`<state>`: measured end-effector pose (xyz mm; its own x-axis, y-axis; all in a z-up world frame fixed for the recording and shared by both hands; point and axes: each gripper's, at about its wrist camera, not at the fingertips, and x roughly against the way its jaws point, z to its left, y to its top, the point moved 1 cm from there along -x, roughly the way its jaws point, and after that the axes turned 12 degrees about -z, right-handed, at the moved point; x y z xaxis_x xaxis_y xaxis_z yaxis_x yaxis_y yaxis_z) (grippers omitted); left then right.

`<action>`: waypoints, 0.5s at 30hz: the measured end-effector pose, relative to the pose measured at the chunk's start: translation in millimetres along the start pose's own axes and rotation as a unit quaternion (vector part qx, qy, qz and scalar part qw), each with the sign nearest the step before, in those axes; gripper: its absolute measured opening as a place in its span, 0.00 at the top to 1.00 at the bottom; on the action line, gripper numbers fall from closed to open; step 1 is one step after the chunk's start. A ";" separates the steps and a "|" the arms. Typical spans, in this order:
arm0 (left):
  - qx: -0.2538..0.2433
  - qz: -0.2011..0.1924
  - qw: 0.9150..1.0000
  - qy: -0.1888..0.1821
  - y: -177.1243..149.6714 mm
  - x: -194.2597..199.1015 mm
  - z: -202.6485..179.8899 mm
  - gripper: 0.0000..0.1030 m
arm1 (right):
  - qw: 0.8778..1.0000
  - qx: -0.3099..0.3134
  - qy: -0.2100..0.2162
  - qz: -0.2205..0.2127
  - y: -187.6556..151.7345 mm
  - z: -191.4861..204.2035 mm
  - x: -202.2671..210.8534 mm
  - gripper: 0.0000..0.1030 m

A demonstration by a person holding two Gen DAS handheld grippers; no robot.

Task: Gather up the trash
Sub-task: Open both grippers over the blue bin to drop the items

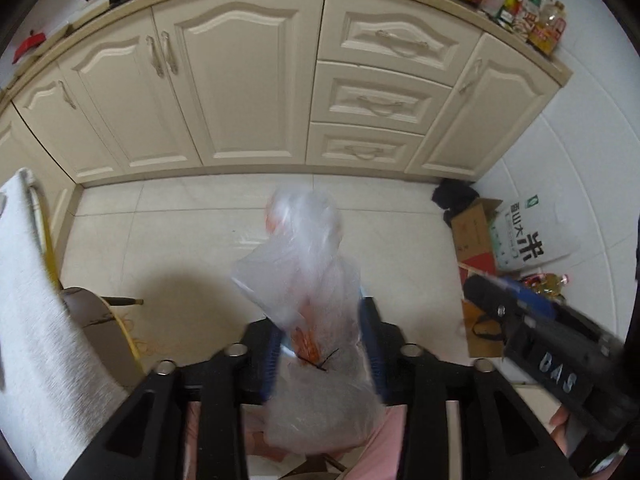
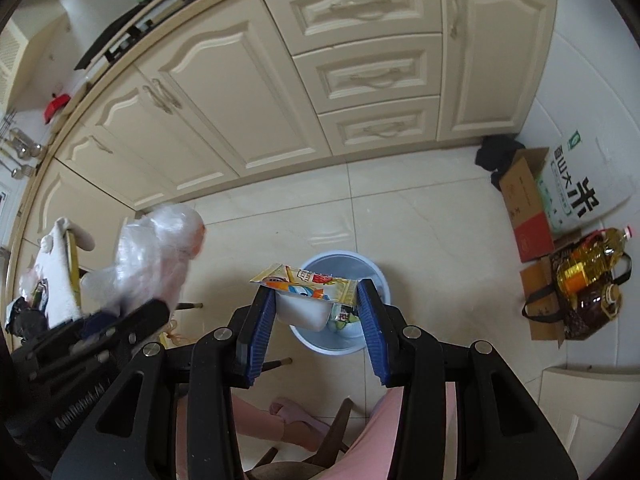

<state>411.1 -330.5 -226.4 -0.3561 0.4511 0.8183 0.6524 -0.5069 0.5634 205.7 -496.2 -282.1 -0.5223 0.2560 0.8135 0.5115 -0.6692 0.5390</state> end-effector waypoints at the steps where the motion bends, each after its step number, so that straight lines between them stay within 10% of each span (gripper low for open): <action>1: -0.004 0.001 1.000 0.014 6.1 -7.9 -1.1 0.44 | 1.000 -0.001 -0.001 0.002 -0.2 -1.9 -1.7 0.59; 4: -0.012 -0.007 0.999 0.040 17.1 -20.4 -2.0 0.28 | 1.000 -0.007 -0.004 0.007 -0.2 -6.3 -7.7 0.59; 15: 0.008 0.009 0.998 0.068 15.3 -42.7 22.5 0.28 | 1.000 0.009 0.010 0.026 -4.9 16.9 -25.2 0.59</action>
<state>451.3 -341.0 -255.3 -0.4308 0.3371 0.8371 0.6703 -0.5016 0.5469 227.9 -487.6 -301.6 -0.5075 0.2075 0.8363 0.5501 -0.6690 0.4998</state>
